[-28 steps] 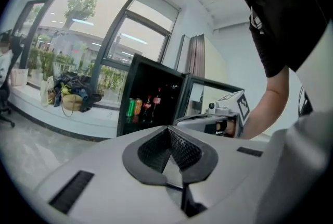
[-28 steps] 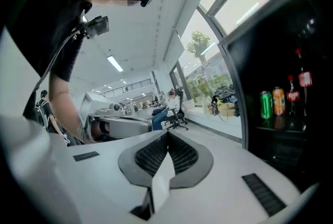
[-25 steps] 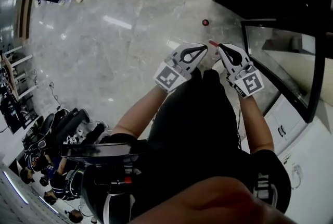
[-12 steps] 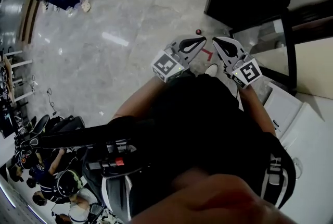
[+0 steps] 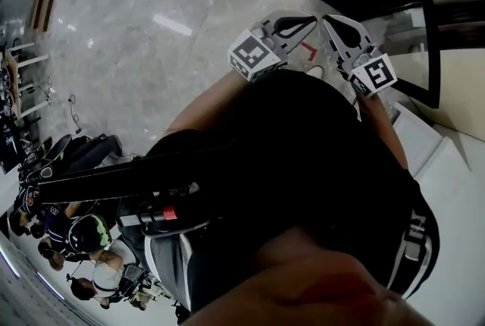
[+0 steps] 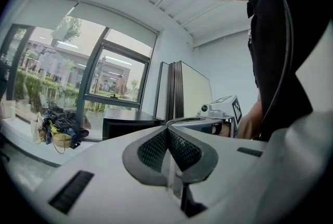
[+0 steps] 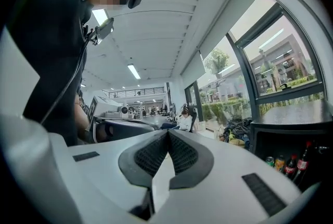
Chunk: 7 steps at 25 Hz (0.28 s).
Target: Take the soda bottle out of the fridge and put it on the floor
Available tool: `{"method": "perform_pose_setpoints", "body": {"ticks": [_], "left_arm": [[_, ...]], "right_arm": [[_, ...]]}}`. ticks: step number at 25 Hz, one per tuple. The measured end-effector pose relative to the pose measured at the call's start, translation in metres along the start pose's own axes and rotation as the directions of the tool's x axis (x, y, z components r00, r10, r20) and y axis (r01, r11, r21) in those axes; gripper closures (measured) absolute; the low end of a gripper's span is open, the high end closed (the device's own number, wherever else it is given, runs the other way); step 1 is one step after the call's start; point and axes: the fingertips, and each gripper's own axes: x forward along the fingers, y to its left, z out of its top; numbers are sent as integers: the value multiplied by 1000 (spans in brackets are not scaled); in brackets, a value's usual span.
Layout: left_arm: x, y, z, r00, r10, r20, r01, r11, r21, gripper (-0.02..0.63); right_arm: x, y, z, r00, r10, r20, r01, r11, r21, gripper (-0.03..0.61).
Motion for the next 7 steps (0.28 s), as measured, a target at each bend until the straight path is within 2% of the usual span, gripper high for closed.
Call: {"method": "perform_pose_setpoints", "body": {"ticks": [7], "left_arm": [[-24, 82, 1, 999, 36, 5, -36, 999, -23, 612]], "right_arm": [[76, -20, 0, 999, 32, -27, -32, 999, -9, 566]]}}
